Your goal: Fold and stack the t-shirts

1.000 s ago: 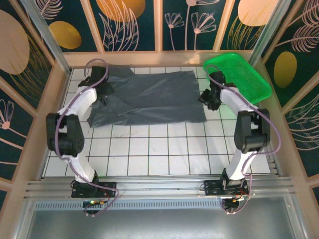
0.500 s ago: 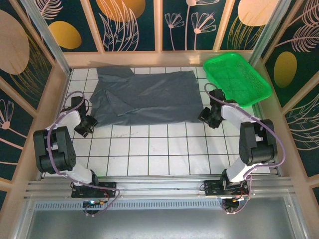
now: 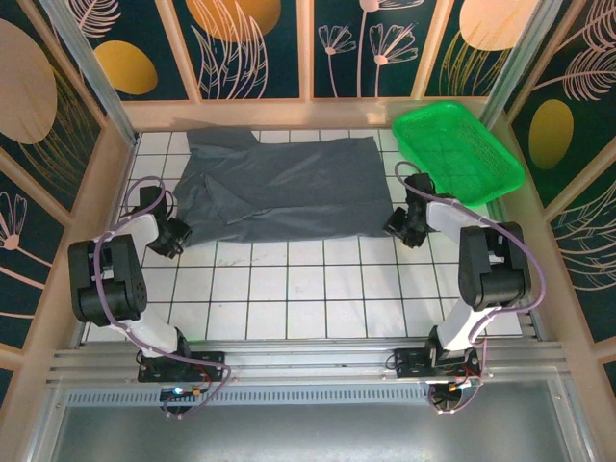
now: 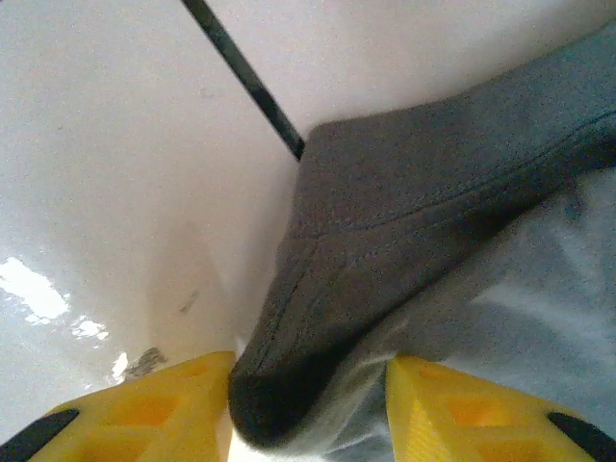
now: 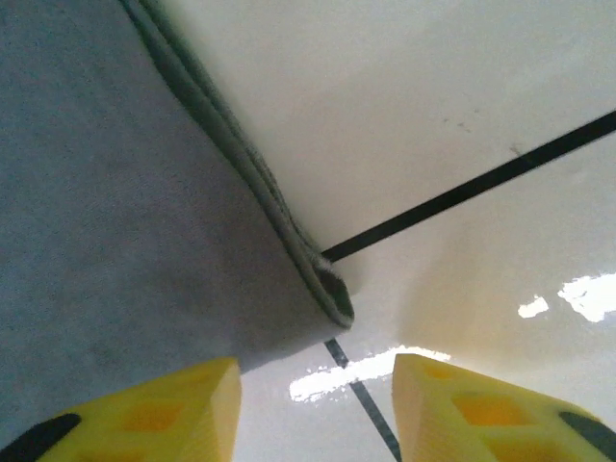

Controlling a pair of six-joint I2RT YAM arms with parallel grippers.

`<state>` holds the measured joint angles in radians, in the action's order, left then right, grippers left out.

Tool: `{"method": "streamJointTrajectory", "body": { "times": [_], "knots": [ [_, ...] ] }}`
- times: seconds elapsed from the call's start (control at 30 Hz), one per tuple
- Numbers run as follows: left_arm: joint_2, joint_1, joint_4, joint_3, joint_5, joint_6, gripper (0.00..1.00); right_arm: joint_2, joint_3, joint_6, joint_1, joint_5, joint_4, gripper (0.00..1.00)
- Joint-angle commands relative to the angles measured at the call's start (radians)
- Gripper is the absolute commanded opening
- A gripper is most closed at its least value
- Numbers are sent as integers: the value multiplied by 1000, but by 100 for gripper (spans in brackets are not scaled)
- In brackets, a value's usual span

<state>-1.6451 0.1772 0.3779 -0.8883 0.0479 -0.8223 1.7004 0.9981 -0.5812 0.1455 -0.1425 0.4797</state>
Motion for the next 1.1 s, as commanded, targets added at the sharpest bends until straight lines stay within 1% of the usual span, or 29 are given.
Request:
{"method": "streamJointTrajectory", "body": {
  "times": [0.0,0.1,0.2,0.3,0.33,0.43,0.6,0.67,0.73,0.8,0.9,1.07],
  "knots": [
    [-22,7,-66,-7,17,-26,41,50,44,7,-5,-22,-12,43],
    [-33,7,-81,-25,2,-27,34,85,65,4,-1,-17,-23,38],
    [-44,7,-75,-50,-22,-20,19,120,100,6,3,4,-14,27],
    [-45,7,-41,-73,-65,-9,3,142,131,6,11,44,5,8],
    [-39,7,-21,-78,-83,-5,0,145,142,4,14,69,19,0],
    [-19,7,39,-79,-138,0,0,139,149,-7,18,128,44,0],
    [32,7,123,-73,-187,-11,0,67,105,-33,18,201,81,0],
    [64,7,143,-47,-186,-32,0,38,85,-37,18,212,96,0],
    [103,7,152,4,-158,-71,0,10,66,-36,18,215,115,0],
    [138,7,168,53,-150,-106,2,-12,42,-38,18,216,135,0],
    [195,7,158,141,-136,-154,3,-50,-7,-45,19,221,161,0],
    [245,7,160,240,-160,-204,4,-117,-104,-69,18,224,177,0]
  ]
}}
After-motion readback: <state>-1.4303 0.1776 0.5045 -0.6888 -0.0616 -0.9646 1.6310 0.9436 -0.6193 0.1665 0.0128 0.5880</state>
